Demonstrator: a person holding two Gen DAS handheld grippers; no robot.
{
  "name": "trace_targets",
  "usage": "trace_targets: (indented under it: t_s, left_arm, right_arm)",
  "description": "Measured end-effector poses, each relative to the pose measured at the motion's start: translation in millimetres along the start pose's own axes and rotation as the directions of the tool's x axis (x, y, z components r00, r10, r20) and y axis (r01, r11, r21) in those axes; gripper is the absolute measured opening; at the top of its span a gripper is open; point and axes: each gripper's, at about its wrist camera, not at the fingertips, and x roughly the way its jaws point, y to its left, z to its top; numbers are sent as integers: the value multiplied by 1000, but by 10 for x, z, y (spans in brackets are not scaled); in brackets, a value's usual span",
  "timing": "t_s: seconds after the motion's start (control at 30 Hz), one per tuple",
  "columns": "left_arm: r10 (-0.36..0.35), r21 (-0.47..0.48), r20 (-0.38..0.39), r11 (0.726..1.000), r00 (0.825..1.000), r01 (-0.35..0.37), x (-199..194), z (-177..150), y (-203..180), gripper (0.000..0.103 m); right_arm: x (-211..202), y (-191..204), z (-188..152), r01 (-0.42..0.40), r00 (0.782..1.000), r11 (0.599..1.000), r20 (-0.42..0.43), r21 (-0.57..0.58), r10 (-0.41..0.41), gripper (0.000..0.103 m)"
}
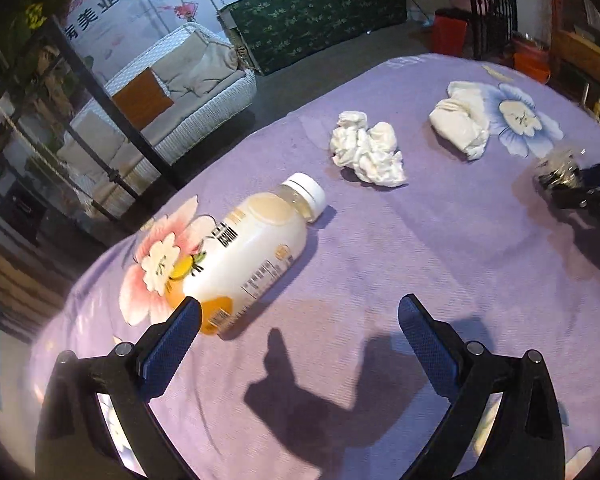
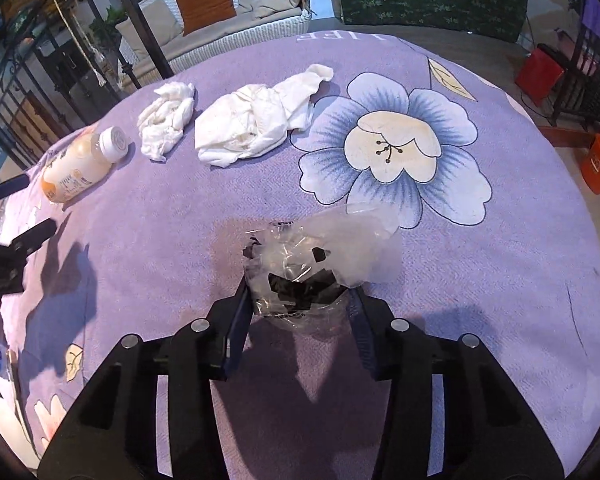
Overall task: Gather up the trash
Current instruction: 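Grasp the milk-tea bottle with the left gripper while the right gripper grasps the clear plastic bag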
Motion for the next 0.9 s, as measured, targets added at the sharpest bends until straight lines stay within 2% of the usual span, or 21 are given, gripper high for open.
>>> trace_targets:
  t_s: [0.07, 0.2, 0.43, 0.5, 0.63, 0.7, 0.8, 0.9]
  left_arm:
    - [42, 87, -34, 995, 999, -39, 129, 104, 60, 97]
    - [79, 165, -85, 984, 993, -64, 336, 235, 205, 97]
    - [64, 228, -194, 974, 979, -18, 732, 299, 278, 94]
    - [42, 203, -211, 979, 977, 2, 797, 301, 274, 88]
    - [-33, 94, -213, 994, 977, 54, 784, 337, 332, 72]
    - [-45, 86, -216, 994, 975, 65, 766, 332, 303, 64]
    - [-32, 80, -203, 996, 979, 49, 688, 308, 235, 63]
    - [-46, 23, -183, 998, 982, 51, 612, 269, 229, 62]
  right_arm:
    - [-75, -6, -18, -16, 1000, 1000, 7, 9, 16, 46]
    - [-212, 3, -77, -30, 999, 1000, 27, 5, 30, 46]
    - [-341, 0, -178, -60, 998, 998, 38, 23, 59, 46]
    - [-366, 8, -205, -61, 997, 998, 40, 21, 60, 46]
    - [-391, 22, -230, -62, 997, 998, 45, 27, 61, 46]
    - [-414, 10, -245, -65, 997, 997, 50, 35, 63, 46]
    - [-424, 4, -248, -71, 996, 996, 55, 46, 69, 46]
    - [-474, -5, -278, -78, 995, 996, 67, 52, 75, 46]
